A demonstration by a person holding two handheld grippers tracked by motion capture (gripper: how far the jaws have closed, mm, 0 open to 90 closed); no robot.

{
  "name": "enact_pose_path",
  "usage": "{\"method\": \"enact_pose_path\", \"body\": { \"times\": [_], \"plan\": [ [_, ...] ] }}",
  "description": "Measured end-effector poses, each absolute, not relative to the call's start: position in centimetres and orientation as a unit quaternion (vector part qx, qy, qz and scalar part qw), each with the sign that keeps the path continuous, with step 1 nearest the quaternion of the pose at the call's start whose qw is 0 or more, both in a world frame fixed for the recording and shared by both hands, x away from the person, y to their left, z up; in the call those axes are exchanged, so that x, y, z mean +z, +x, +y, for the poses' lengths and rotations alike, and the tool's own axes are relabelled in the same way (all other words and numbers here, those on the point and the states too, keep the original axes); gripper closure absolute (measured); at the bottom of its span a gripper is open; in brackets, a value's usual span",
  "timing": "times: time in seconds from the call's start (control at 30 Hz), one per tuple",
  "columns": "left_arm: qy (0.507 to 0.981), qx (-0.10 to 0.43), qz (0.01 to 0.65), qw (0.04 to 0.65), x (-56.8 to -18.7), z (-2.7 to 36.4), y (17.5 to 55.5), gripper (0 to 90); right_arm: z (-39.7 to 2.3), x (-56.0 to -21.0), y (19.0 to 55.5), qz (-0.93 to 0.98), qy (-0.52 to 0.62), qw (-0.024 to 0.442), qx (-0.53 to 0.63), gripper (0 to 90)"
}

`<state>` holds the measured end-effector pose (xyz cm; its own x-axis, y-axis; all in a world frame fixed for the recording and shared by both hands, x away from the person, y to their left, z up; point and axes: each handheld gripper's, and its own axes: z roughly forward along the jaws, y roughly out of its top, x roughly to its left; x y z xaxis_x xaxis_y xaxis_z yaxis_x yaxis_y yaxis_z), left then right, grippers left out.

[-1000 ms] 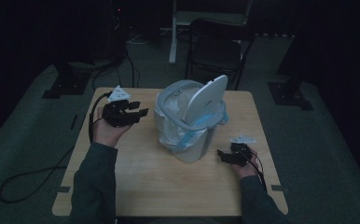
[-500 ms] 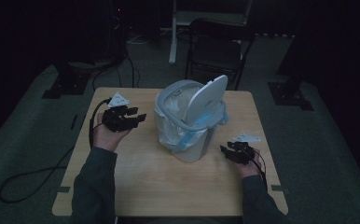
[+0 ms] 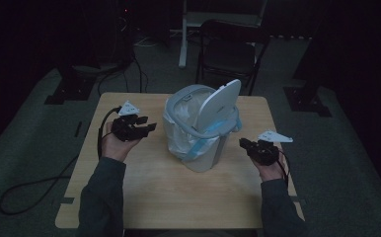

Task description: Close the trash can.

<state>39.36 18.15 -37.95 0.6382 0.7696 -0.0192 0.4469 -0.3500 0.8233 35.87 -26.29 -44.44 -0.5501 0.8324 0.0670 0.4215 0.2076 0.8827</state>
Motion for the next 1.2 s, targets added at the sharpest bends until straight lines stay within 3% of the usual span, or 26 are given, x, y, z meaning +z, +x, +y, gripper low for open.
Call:
{"method": "enact_pose_path", "body": {
  "times": [0.13,0.83,1.2],
  "plan": [
    [0.8,0.191,0.38,0.423,-38.1,18.1,39.4,54.8,-26.2,-42.9,35.7,0.738,0.409,0.228,0.485,89.5],
    [0.809,0.183,0.372,0.416,-39.1,16.5,40.1,57.6,-25.7,-36.7,36.3,0.715,0.371,0.277,0.524,89.8],
    [0.809,0.179,0.375,0.415,-39.5,16.1,40.6,57.9,-24.7,-34.4,37.1,0.7,0.338,0.261,0.572,89.9]
  ]
}}
